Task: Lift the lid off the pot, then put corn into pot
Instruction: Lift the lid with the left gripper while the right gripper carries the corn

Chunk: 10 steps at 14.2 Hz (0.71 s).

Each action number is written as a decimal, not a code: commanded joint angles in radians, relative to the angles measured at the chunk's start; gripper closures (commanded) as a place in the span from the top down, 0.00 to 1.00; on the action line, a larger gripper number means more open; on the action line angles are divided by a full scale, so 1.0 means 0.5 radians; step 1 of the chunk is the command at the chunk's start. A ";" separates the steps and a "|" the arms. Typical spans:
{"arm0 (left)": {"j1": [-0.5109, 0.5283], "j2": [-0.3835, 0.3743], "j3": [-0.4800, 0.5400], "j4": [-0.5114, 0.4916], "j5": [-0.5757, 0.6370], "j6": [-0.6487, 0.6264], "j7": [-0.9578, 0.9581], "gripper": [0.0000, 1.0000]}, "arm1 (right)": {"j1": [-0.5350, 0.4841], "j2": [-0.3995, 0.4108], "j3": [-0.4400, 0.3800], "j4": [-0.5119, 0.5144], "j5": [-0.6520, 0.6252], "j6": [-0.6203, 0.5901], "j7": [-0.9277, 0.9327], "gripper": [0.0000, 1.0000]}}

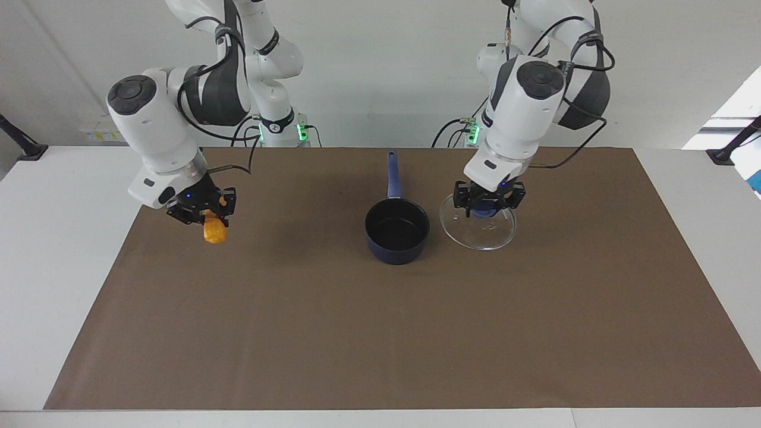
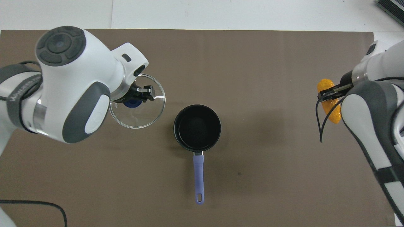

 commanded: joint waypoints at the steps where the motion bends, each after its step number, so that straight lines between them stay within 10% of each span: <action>1: 0.162 -0.099 -0.021 -0.026 0.003 -0.067 0.233 0.00 | 0.207 0.016 0.000 0.064 -0.019 -0.076 0.333 0.00; 10: 0.723 -0.215 -0.015 -0.010 0.000 -0.297 1.040 0.00 | 0.907 0.362 0.025 0.278 0.009 0.099 1.131 0.00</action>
